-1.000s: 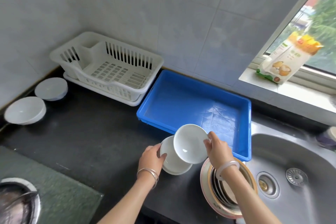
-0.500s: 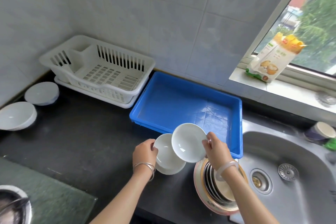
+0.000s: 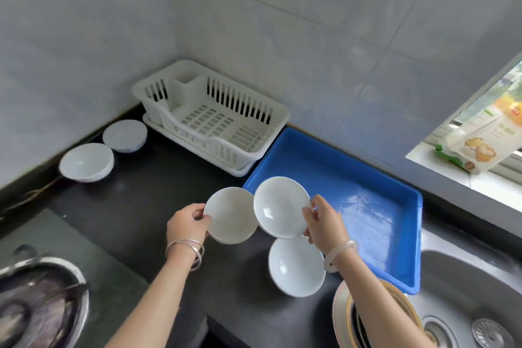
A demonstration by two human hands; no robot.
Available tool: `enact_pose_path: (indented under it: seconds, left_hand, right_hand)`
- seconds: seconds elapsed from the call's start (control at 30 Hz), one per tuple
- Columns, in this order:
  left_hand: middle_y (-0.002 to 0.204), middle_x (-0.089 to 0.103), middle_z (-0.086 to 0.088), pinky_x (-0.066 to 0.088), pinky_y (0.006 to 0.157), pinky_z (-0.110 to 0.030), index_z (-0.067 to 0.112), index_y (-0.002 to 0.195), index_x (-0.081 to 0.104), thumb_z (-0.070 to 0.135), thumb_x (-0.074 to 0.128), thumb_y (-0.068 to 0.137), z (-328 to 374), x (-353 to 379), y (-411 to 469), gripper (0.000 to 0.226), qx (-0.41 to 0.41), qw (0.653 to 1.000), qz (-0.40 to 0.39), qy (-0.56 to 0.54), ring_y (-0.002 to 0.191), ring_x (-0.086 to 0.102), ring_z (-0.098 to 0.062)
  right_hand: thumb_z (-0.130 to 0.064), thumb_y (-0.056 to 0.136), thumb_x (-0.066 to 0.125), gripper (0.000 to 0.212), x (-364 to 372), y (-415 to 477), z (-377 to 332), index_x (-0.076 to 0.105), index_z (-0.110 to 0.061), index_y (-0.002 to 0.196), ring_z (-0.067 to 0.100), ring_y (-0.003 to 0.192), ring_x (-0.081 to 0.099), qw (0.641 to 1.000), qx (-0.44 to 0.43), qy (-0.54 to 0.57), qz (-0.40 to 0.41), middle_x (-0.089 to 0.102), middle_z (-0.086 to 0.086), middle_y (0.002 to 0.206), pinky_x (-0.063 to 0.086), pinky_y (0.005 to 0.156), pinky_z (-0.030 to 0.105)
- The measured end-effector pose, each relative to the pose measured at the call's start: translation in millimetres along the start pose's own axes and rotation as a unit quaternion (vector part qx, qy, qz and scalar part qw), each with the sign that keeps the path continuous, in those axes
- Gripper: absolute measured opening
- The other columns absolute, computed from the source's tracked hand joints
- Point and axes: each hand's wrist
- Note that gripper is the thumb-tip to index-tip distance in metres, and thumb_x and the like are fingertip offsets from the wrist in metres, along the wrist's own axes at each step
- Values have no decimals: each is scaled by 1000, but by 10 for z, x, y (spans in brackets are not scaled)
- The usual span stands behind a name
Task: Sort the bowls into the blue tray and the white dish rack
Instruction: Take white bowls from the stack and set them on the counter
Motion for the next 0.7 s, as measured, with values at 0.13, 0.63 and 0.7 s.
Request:
enact_pose_path:
  seconds: [0.13, 0.63, 0.7]
  left_hand:
    - [79, 65, -1, 56, 66, -29, 15, 91, 69, -3, 57, 76, -226, -394, 246, 26, -54, 994, 66, -62, 67, 62, -19]
    - [90, 66, -7, 57, 71, -35, 8, 98, 68, -1, 55, 78, -774, -1272, 1208, 25, -176, 938, 242, -172, 73, 62, -26]
    - [90, 66, -8, 56, 70, -33, 8, 99, 67, -2, 55, 78, -804, -1285, 1288, 26, -181, 933, 249, -188, 72, 62, -26]
  right_hand:
    - [-19, 92, 43, 26, 460, 229, -374, 35, -22, 68, 14, 37, 47, 999, 2, 23, -47, 52, 3, 57, 39, 41, 21]
    - [-16, 93, 39, 6, 2221, 1173, -1496, 41, -20, 89, 16, 44, 55, 981, 48, 55, -178, 60, 10, 64, 49, 48, 29]
    - [-14, 92, 38, 6, 2366, 1233, -1542, 43, -17, 93, 16, 45, 56, 981, 62, 53, -179, 61, 11, 65, 52, 50, 30]
Point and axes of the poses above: each hand's wrist, its own y-axis towards the middle knuckle, its own x-axis out of the palm, z = x × y
